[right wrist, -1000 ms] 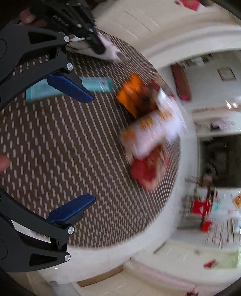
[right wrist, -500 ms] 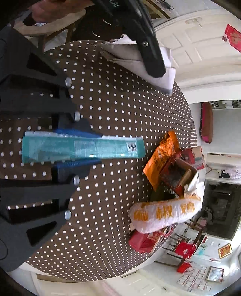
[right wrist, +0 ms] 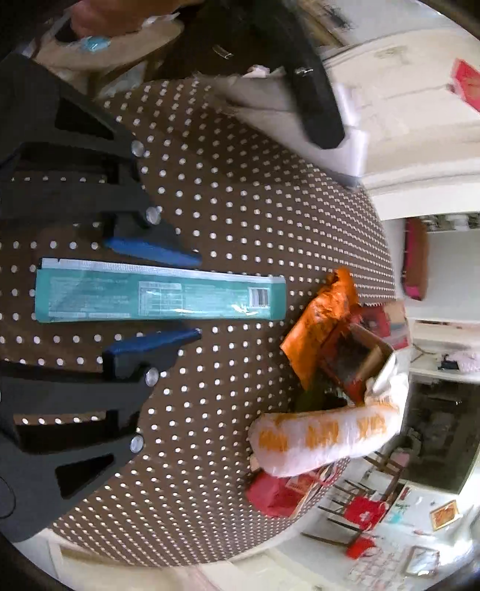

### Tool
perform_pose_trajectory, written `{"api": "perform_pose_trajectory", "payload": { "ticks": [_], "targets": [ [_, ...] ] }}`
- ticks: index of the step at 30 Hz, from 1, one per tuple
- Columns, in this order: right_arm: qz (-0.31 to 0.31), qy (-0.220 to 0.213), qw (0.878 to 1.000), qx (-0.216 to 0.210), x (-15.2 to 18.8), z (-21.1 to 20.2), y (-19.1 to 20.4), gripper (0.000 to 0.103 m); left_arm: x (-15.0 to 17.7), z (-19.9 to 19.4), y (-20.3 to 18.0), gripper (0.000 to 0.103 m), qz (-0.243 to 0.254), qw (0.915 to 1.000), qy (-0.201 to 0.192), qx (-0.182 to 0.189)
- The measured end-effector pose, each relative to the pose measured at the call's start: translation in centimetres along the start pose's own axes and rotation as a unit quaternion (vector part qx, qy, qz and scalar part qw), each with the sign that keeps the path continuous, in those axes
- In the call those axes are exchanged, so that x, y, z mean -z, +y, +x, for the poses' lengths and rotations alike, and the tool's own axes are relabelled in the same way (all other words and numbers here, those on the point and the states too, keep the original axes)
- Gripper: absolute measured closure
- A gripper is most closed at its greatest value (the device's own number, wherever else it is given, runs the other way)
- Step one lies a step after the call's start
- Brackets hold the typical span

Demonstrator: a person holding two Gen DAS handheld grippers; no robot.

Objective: Collect trash
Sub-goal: 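Carry both items to the blue bin and open both tools to drop them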

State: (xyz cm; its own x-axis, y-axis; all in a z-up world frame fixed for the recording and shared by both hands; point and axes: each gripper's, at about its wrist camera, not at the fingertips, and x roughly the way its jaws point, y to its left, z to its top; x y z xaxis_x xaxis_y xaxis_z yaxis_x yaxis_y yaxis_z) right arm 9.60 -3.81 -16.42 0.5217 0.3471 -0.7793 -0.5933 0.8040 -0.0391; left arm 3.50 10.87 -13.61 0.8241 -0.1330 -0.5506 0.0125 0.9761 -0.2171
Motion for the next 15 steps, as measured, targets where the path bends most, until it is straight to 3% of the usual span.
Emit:
{"api": "perform_pose_trajectory", "payload": {
  "ticks": [6, 15],
  "targets": [
    [0.016, -0.002, 1.0, -0.011, 0.2, -0.8, -1.2, 0.077, -0.5, -0.8, -0.4, 0.1, 0.007, 0.9999, -0.009, 0.0],
    [0.118, -0.075, 0.989, -0.043, 1.1, -6.6, -9.1, 0.077, -2.3, -1.7, -4.4, 0.1, 0.039, 0.9981, -0.032, 0.035]
  ]
}}
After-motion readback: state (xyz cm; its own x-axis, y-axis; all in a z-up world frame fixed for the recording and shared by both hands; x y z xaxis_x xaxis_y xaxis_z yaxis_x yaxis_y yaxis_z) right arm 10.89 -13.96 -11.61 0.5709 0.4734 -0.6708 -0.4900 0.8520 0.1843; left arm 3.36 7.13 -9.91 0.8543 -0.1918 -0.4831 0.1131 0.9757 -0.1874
